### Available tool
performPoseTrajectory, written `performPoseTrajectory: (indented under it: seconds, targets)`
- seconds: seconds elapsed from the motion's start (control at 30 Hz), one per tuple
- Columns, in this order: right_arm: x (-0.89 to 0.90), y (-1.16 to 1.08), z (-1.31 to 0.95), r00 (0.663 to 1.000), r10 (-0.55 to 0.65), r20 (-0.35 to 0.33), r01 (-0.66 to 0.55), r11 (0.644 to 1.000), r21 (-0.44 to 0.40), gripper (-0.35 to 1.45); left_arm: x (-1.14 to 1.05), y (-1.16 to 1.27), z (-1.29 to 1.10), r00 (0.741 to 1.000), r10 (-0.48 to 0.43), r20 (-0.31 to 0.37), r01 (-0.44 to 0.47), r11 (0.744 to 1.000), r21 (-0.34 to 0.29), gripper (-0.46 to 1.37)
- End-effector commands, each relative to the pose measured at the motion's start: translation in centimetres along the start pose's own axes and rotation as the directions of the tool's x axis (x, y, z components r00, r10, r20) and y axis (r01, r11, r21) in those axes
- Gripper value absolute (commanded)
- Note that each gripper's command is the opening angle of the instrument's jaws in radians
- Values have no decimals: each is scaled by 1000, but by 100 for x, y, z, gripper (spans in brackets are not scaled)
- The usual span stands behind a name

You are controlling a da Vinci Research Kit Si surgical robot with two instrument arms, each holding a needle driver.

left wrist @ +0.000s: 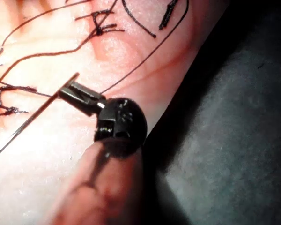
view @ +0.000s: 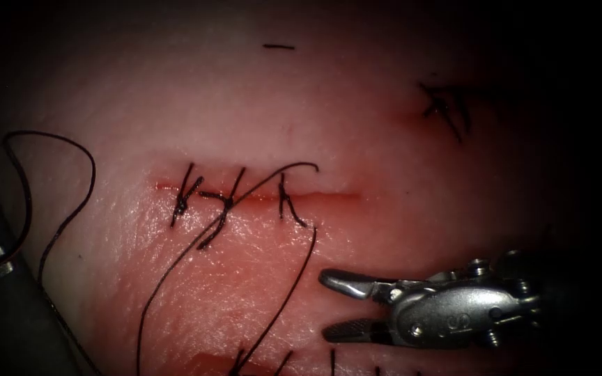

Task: Wound Closure
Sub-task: Pull the string through the cut with the right gripper

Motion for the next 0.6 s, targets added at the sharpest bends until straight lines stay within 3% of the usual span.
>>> performPoseTrajectory:
  seconds: [0.03,0.33,0.6]
  targets:
    - [-8,3,6,1000,-16,11,16,1000,-4,119,0,1,0,1000,0,1,0,1000,0,-35]
    - [-58,9,36,999,-42,34,43,999,-22,122,0,2,-3,1000,2,-1,-2,1000,4,-35]
    - [-88,-7,59,998,-59,28,59,998,-18,117,-1,1,-5,1000,2,-1,-2,1000,3,-35]
